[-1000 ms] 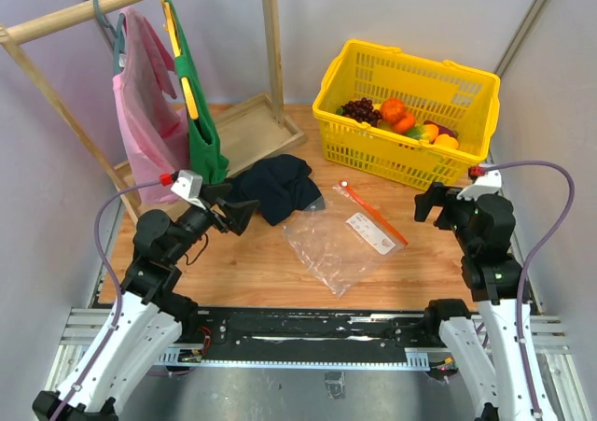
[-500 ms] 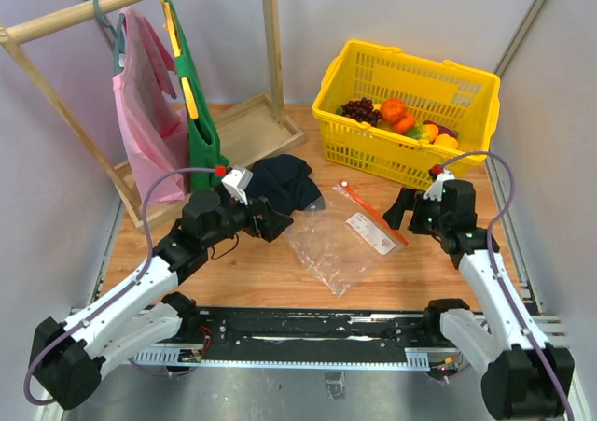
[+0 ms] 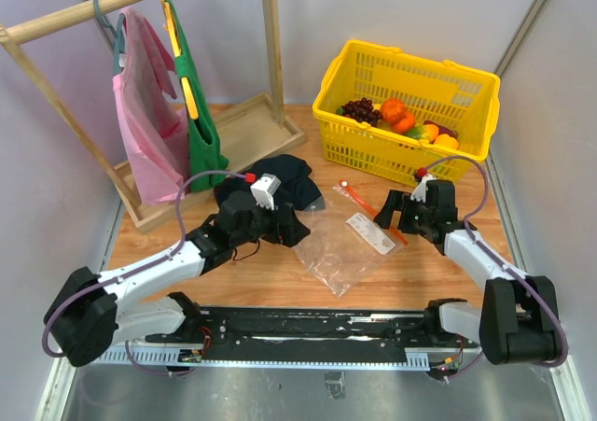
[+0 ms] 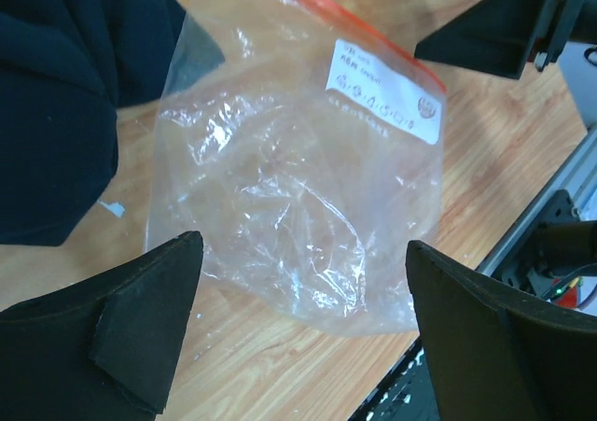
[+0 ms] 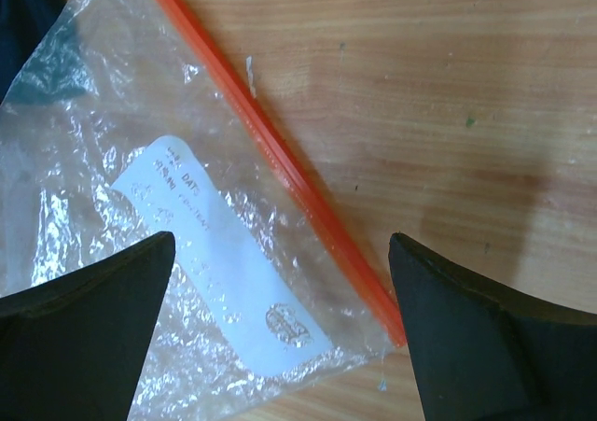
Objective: Place the food in the zip-top bag and seal the zipper
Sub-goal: Pick up the zipper food storage bag at the center of the board, then open the zipper of the food storage bag at the center of the board.
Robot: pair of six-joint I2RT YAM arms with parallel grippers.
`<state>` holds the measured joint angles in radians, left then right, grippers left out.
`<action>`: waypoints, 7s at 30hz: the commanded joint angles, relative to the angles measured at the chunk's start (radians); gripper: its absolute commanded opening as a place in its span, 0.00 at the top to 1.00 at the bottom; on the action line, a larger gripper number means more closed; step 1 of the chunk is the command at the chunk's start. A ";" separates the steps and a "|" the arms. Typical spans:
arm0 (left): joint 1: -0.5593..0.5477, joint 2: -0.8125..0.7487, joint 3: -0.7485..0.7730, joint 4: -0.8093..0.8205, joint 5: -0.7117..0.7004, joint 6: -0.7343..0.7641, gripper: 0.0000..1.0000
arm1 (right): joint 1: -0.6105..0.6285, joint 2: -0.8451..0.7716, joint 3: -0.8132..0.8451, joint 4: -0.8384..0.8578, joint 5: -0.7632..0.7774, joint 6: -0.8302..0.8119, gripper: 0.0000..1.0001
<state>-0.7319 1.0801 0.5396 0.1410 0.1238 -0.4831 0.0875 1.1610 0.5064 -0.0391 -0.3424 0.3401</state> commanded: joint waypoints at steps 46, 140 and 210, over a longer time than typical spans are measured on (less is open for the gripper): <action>-0.064 0.440 0.185 -0.150 -0.125 0.015 0.16 | 0.024 0.161 -0.062 0.299 -0.463 0.142 0.56; -0.060 0.080 0.306 -0.329 -0.287 -0.813 0.30 | 1.035 0.049 0.400 0.032 0.829 -0.047 0.98; -0.070 0.228 0.671 -0.670 -0.292 -0.388 1.00 | 0.949 0.102 0.607 -0.365 0.996 -0.152 0.51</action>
<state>-0.7898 1.2919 1.1755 -0.5106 -0.1928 -0.8974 1.0634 1.2522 1.0763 -0.3473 0.5655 0.1860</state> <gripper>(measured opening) 0.014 0.495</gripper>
